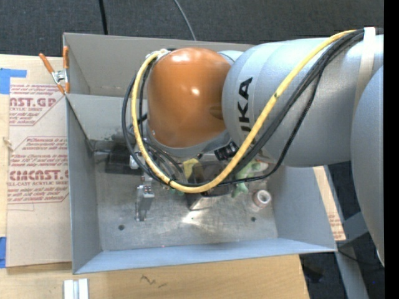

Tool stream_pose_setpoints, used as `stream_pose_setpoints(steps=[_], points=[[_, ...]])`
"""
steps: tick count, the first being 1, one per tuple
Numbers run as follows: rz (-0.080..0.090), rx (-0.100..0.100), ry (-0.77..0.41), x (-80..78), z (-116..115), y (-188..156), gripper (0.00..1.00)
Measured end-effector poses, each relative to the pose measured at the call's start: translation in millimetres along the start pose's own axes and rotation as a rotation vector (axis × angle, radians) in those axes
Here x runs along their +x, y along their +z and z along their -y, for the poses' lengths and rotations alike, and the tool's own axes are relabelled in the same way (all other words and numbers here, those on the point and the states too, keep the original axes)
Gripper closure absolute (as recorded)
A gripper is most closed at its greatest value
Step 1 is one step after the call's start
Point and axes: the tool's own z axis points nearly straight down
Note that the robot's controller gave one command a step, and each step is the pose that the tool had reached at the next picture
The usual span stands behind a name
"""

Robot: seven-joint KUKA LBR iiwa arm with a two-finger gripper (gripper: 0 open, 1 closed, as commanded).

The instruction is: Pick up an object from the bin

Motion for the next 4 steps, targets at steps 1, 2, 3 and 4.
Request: stream_pose_setpoints(steps=[1, 2, 3, 4], points=[[0.000, 0.000, 0.000, 0.0, 0.0, 0.0, 0.00], [0.001, 0.000, 0.225, -45.0, 5.6, 40.2, 1.00], [0.001, 0.000, 0.224, -45.0, 5.6, 40.2, 1.00], [0.004, -0.001, 0.273, -34.6, 4.4, 51.3, 1.00]])
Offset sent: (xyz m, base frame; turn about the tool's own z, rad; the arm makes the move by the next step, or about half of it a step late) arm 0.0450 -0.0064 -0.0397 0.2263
